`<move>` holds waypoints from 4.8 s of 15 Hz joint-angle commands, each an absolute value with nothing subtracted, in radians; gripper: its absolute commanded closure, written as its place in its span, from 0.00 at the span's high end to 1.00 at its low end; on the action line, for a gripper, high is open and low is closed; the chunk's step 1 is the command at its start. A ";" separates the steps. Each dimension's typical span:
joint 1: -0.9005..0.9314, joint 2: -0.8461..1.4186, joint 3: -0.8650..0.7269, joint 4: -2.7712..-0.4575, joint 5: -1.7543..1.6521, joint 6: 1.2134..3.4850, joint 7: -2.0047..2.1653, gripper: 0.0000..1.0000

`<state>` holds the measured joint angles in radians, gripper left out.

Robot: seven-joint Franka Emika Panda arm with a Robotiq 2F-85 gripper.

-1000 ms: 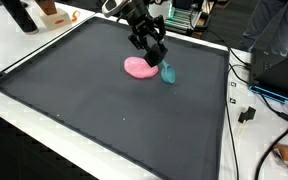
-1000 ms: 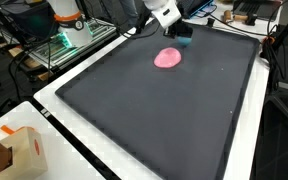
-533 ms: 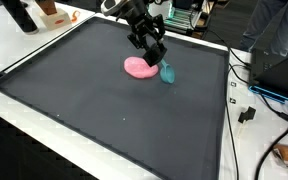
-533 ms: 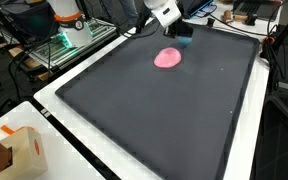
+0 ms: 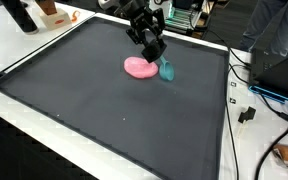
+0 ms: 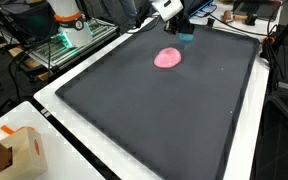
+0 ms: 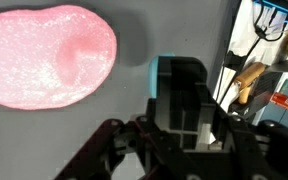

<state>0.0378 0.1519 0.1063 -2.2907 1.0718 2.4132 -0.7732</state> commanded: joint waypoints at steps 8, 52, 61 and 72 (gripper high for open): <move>0.074 -0.011 0.102 -2.317 0.631 2.378 -0.300 0.26; 0.002 0.014 -0.055 -2.118 0.704 1.947 -0.570 0.26; -0.135 0.172 -0.101 -2.129 0.788 1.893 -0.790 0.26; -0.162 0.281 -0.087 -2.134 0.900 2.006 -0.805 0.26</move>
